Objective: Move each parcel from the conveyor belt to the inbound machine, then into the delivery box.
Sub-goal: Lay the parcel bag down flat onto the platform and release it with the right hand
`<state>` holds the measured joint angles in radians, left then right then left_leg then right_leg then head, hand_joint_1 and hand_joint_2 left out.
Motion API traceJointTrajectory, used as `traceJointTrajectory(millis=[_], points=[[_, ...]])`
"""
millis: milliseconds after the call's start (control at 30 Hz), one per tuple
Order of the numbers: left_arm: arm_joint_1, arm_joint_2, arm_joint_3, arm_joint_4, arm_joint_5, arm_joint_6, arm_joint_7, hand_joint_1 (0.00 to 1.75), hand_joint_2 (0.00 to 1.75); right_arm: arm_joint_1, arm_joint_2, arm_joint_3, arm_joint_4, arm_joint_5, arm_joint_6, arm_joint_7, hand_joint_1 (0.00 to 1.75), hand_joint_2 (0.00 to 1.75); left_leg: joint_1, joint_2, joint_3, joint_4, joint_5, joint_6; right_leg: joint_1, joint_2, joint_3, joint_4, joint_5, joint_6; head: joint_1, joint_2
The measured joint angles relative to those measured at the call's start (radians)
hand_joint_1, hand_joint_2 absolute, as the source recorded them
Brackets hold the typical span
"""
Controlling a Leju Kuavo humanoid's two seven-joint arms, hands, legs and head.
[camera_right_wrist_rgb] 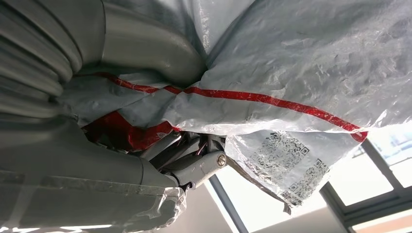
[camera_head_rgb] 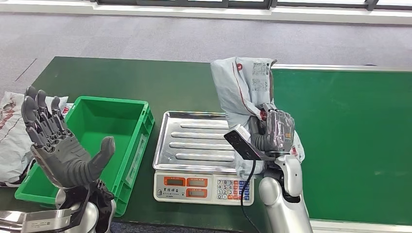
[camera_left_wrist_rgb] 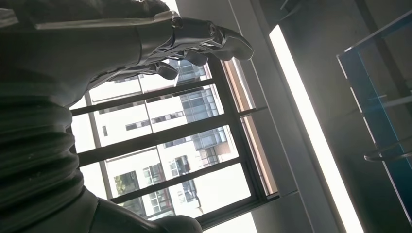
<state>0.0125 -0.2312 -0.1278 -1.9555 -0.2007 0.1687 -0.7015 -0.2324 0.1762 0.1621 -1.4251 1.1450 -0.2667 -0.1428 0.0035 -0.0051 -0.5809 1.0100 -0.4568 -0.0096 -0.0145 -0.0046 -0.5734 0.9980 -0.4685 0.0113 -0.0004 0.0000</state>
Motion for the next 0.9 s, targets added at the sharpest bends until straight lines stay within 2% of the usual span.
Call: traceJointTrajectory(millis=[200,467,900], points=[[-0.006,0.000,0.000,0.011,0.006,0.001,0.000,0.00,1.75,-0.017,0.000,0.034,0.050,-0.046,0.025,-0.015,1.75,1.75,0.000,0.000,0.000,0.000,0.000,0.000,0.000,0.000,0.000,0.000,0.000,0.000,0.000,0.000],[-0.018,0.000,-0.009,0.031,0.013,0.001,0.000,0.00,1.75,-0.032,0.000,0.089,0.138,-0.183,0.148,-0.103,1.75,1.75,0.000,0.000,0.000,0.000,0.000,0.000,0.000,0.000,0.000,0.000,0.000,0.000,0.000,0.000],[-0.019,0.000,-0.010,0.033,0.012,-0.002,0.000,0.00,1.75,-0.037,0.000,0.129,0.190,-0.202,0.169,-0.108,1.75,1.75,0.000,0.000,0.000,0.000,0.000,0.000,0.000,0.000,0.000,0.000,0.000,0.000,0.000,0.000]])
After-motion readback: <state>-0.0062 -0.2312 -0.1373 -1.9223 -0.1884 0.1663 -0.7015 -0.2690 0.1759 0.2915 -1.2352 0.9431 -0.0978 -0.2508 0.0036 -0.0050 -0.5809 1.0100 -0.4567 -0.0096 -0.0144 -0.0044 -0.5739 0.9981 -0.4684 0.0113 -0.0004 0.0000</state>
